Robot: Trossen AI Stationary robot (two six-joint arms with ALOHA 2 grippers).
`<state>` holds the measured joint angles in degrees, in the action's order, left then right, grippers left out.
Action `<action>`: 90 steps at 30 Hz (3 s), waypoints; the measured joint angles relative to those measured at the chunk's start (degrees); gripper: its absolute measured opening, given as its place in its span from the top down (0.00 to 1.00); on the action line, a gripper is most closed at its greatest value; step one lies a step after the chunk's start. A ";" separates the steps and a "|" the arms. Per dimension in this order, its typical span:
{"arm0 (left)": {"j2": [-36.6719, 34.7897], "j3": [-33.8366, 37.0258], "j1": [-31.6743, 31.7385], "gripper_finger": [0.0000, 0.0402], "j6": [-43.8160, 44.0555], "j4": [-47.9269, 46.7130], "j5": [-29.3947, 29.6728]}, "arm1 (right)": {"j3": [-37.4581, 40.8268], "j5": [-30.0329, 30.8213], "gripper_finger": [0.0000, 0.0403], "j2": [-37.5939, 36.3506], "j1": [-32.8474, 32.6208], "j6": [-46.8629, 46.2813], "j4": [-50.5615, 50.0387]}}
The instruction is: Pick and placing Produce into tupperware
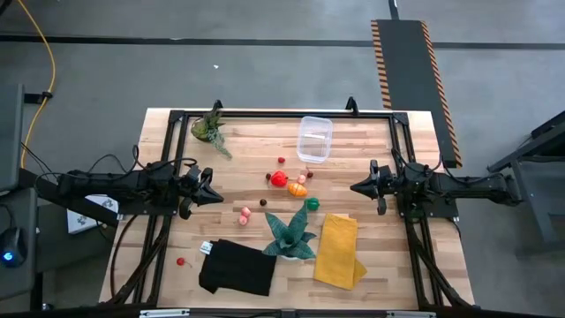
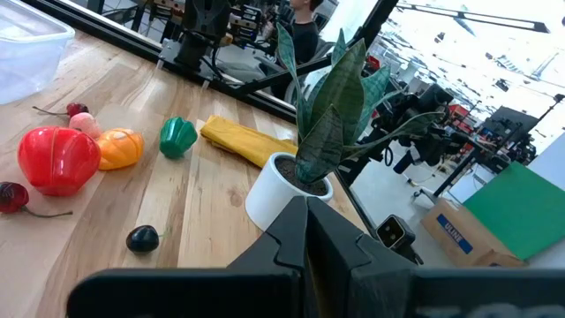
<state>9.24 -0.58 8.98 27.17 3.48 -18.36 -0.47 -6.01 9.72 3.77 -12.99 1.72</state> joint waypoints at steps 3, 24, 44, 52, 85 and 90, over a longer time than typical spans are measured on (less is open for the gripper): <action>-0.01 0.00 0.02 1.00 0.01 -0.01 0.01 | 0.00 0.00 1.00 0.01 0.00 -0.01 0.01; 0.00 0.00 0.00 1.00 0.01 0.00 0.01 | 0.00 0.01 1.00 0.01 0.00 0.00 0.00; -0.01 0.00 -0.01 1.00 3.09 0.01 -0.10 | 0.02 -0.01 1.00 0.00 0.00 0.00 0.02; 0.01 0.02 -0.01 1.00 18.63 0.01 1.23 | 0.00 -0.01 1.00 0.00 0.00 0.00 0.02; 0.01 0.00 -0.01 1.00 44.72 4.86 10.52 | 0.01 8.02 1.00 0.00 -0.02 -51.49 8.11; 0.01 -0.75 -0.01 1.00 46.40 19.56 11.71 | 0.00 17.16 1.00 0.00 0.00 -67.00 8.09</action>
<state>9.26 -1.33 8.97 73.57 23.04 -6.65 -0.47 11.15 9.72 3.77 -79.99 9.80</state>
